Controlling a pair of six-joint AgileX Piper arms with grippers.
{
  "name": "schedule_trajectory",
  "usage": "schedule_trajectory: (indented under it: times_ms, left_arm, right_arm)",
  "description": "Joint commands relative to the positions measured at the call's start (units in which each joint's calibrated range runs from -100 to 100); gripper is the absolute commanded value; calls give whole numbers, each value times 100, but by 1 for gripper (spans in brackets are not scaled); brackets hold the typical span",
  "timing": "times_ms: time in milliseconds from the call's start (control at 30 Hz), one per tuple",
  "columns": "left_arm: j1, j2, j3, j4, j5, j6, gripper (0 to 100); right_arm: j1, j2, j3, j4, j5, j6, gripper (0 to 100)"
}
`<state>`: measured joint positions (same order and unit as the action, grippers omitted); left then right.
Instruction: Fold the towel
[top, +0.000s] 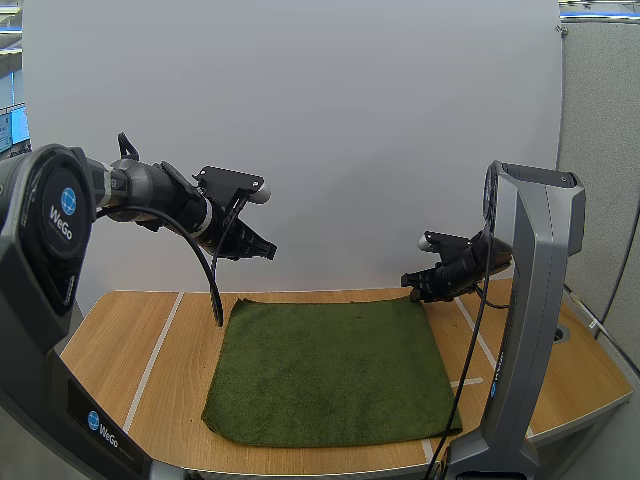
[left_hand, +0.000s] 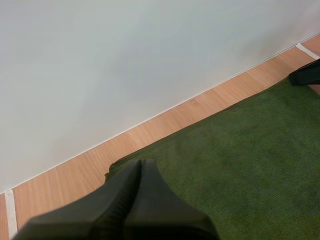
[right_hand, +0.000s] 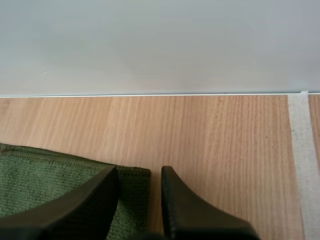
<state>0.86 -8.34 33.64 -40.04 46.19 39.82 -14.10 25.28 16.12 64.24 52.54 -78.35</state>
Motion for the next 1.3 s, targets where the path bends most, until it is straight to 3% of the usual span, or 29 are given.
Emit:
schedule_trajectory:
  times_ms: [0, 300, 400, 533, 567, 900, 1267]
  left_arm:
    - [4, -47, 27, 2, 106, -19, 0]
    - [4, -47, 27, 2, 104, -54, 0]
    - [4, -47, 27, 2, 104, -54, 0]
    - [4, -47, 27, 16, 104, -88, 0]
    - [4, -47, 27, 53, 104, -116, 0]
    - [4, -235, 27, 145, 107, -282, 0]
    - [4, -1037, 27, 172, 182, -355, 0]
  right_arm:
    - [9, 79, -36, 64, 206, -19, 48]
    - [18, 193, -36, 64, 414, -19, 48]
    - [18, 193, -36, 53, 587, -19, 43]
    - [18, 193, -36, 24, 872, -4, 5]
    - [18, 193, -36, 9, 890, 13, 0]
    - [11, 119, -36, -238, 1451, 44, 0]
    - [11, -778, -36, -238, 2111, 10, 0]
